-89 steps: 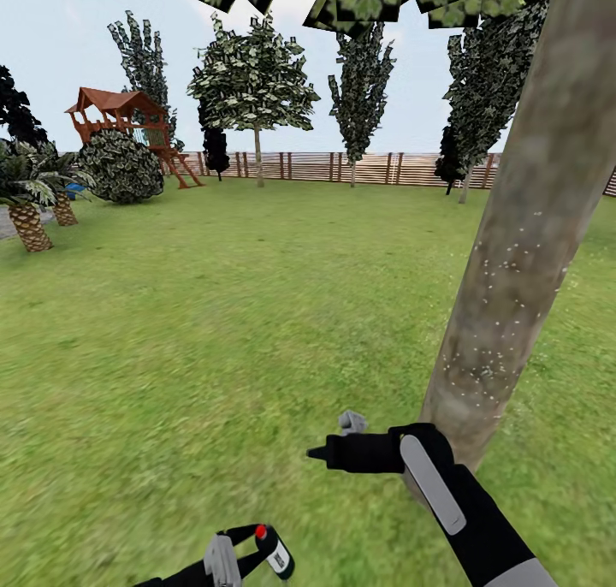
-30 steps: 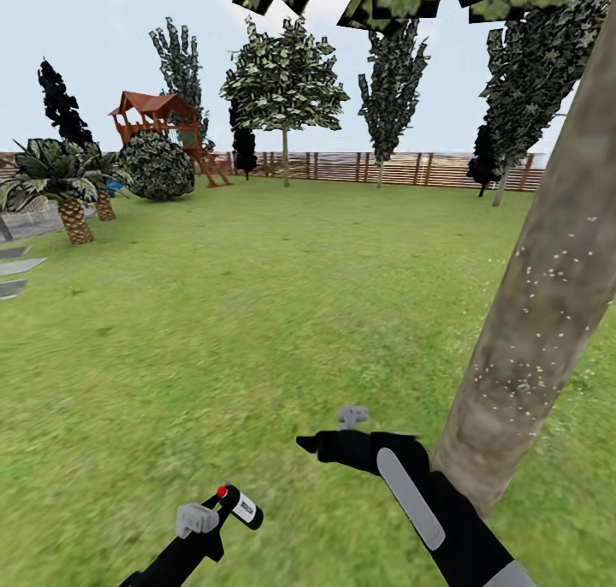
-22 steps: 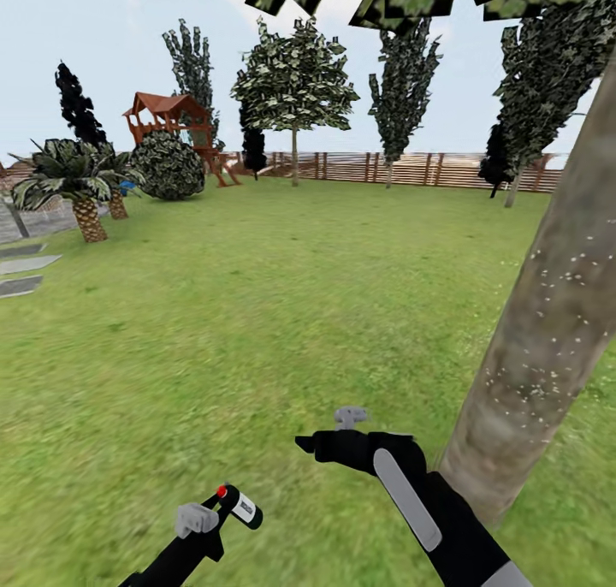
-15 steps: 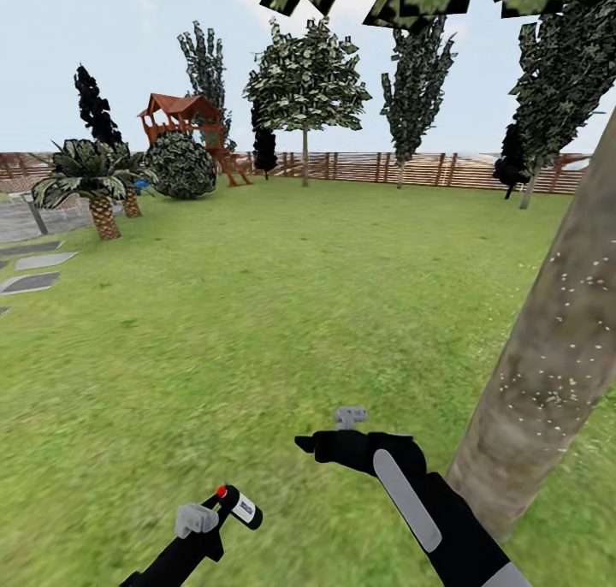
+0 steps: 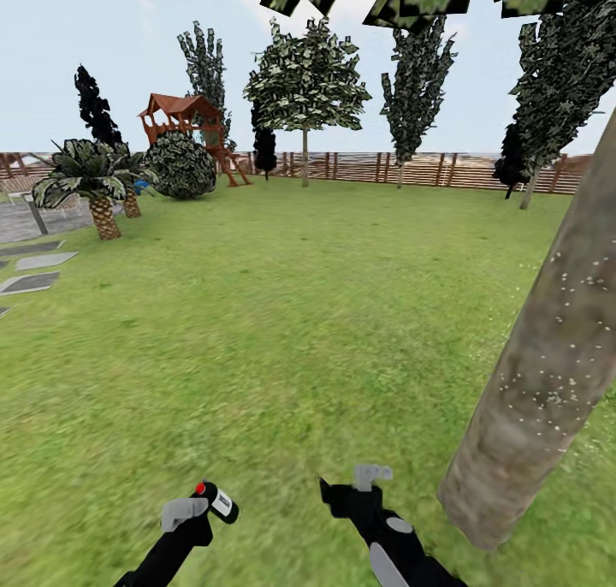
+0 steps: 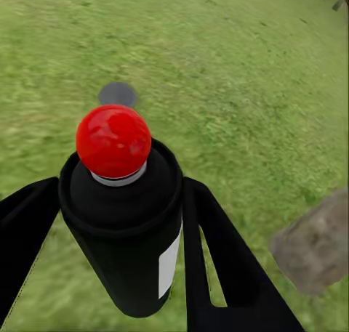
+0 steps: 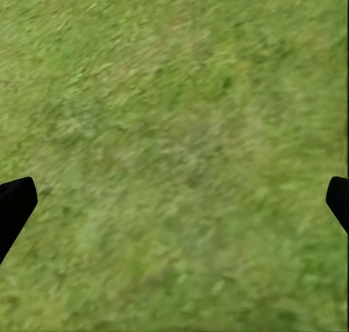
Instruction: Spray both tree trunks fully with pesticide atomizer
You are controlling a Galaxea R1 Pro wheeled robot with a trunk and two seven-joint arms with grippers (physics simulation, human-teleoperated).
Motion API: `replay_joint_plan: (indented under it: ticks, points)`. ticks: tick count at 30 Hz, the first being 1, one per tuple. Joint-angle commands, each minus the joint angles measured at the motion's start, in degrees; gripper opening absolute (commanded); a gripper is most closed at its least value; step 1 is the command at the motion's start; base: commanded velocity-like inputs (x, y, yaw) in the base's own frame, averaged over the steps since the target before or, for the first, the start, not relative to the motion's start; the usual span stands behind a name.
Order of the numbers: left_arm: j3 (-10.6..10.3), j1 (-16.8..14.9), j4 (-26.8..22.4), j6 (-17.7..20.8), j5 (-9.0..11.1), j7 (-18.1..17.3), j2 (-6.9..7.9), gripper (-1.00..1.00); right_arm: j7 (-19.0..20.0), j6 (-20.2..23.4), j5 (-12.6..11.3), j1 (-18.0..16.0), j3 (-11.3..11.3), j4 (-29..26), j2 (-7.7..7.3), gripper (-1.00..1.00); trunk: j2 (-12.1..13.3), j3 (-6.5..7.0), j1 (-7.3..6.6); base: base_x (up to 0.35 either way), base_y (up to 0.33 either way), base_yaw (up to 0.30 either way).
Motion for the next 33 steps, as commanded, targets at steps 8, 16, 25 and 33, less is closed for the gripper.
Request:
replay_joint_plan:
  ticks: [8,16,25,33]
  points:
    - [-0.28,-0.02,0.38,-0.31,0.96,2.67,-0.19,-1.00,-0.64,-6.19,3.25,4.13,0.13,4.71,-0.19,1.00,-0.14,-0.13,0.04,0.000,0.000,0.008]
    - [-0.28,-0.09,0.46,-0.24,1.07,11.87,-0.78,-1.00,-1.21,-8.70,3.78,5.22,-0.50,8.25,-0.20,1.00,-0.14,-0.13,0.04,0.166,0.000,0.097]
    - [-0.36,-0.09,0.46,-0.22,0.94,16.79,-0.82,-1.00,-1.31,-10.35,3.80,5.27,-2.89,12.05,-0.24,1.00,-0.14,-0.13,0.04,0.333,0.000,0.006]
    - [-0.43,-0.09,0.46,-0.21,0.92,16.88,-0.85,-1.00,-1.27,-10.43,3.91,5.28,-3.86,12.90,-0.06,1.00,-0.14,-0.13,0.04,0.339,0.000,0.000]
